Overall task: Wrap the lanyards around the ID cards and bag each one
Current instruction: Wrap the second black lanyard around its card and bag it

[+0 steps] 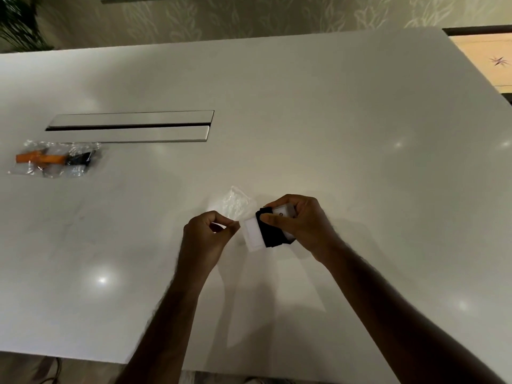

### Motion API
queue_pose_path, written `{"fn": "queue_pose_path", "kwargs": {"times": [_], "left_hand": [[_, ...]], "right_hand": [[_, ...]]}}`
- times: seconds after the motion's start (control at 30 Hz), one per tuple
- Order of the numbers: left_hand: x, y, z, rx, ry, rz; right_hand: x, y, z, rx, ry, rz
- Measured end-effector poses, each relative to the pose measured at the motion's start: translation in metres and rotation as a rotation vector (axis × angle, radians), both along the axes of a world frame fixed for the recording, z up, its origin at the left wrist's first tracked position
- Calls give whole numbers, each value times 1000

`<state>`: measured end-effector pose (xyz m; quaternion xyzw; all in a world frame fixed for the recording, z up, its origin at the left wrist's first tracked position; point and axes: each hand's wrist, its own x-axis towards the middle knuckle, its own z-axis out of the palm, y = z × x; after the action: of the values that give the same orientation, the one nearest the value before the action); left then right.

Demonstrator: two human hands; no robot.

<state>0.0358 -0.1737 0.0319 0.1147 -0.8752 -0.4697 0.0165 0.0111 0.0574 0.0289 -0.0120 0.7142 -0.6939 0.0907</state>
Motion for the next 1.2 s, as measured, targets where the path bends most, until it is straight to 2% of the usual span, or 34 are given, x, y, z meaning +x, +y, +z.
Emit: {"fn": "queue_pose_path", "kwargs": {"times": [0.27,0.5,0.9,1.1,1.2], "left_hand": [[9,38,5,-90,155,1],[7,55,5,-42,118,93],[9,69,-3,-222,309,-76],[10,76,-5,-187,315,-81],[12,81,-7,-186,309,-62]], "right_hand": [[-2,19,6,-7,-51,-120],[-4,36,4,21,-51,-76],[-14,45,1,68,-63,-176],[-13,40,-4,124,-18,-296],[-12,36,-5,72,-38,-319]]}}
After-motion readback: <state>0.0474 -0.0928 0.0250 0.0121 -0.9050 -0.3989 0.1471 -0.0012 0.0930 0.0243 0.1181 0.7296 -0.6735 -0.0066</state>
